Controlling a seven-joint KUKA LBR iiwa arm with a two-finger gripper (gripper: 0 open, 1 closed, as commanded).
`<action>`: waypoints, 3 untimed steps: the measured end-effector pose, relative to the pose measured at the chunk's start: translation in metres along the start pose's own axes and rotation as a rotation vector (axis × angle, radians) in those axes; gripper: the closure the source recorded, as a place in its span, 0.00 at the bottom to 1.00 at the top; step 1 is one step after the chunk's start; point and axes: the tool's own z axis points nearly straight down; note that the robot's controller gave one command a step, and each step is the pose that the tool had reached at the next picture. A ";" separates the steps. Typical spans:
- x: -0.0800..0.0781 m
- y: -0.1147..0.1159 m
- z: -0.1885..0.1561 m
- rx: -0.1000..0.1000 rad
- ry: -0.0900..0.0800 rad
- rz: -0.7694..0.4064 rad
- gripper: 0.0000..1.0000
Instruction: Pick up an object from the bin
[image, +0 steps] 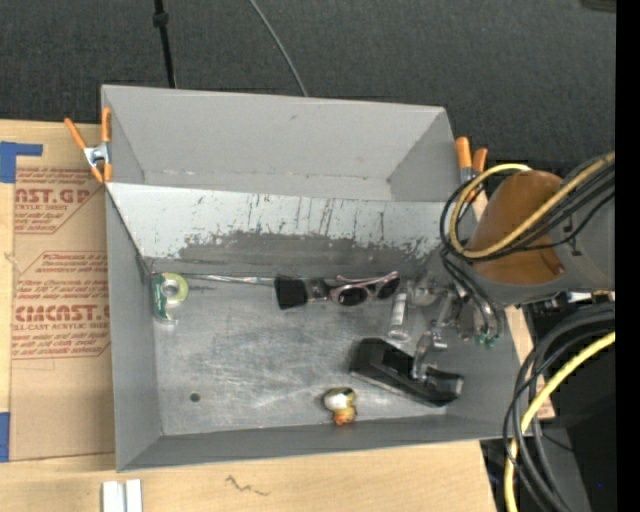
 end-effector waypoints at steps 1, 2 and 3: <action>0.042 0.003 -0.027 0.001 0.028 0.205 0.00; 0.046 0.016 0.010 0.002 0.029 0.202 0.00; 0.054 0.008 0.020 -0.006 0.027 0.312 1.00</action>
Offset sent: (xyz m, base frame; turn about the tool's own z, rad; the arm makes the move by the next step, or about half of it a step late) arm -0.0406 0.0274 -0.0234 0.1940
